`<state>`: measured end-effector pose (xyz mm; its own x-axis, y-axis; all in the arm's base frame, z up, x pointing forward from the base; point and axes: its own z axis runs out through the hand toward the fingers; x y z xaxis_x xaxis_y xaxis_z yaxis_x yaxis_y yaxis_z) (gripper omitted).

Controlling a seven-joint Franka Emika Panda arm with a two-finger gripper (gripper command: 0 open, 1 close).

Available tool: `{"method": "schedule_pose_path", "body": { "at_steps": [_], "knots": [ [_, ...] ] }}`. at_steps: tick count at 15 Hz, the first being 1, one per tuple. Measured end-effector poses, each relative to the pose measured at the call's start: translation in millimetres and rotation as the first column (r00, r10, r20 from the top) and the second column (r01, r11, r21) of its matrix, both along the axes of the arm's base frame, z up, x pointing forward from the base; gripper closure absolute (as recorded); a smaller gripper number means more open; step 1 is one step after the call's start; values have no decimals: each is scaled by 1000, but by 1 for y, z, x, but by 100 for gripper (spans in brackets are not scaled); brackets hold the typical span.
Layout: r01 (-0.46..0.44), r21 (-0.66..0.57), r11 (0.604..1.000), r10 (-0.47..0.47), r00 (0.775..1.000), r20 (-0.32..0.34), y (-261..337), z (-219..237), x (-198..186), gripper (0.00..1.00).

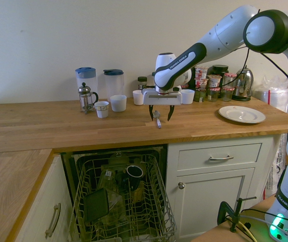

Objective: Put the spoon in the dishwasher

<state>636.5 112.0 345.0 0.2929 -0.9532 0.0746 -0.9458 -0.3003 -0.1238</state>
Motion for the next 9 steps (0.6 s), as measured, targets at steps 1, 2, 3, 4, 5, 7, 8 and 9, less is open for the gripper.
{"method": "schedule_pose_path", "body": {
  "at_steps": [1,2,3,4,5,7,8,9],
  "knots": [
    [7,-2,1000,-7,1000,0,-2,-1,5,0],
    [12,-3,1000,-12,1000,1,-2,-2,9,0],
    [15,-4,1000,-15,1000,2,-3,-2,12,0],
    [17,-5,1000,-17,1000,1,-4,-3,15,0],
    [19,-6,1000,-19,1000,-1,-5,-4,18,0],
    [23,-8,1000,-23,1000,-2,-7,-6,21,100],
    [25,-9,1000,-26,1000,-2,-8,-6,22,100],
    [28,-10,1000,-28,1000,-2,-9,-7,23,100]
  ]
}}
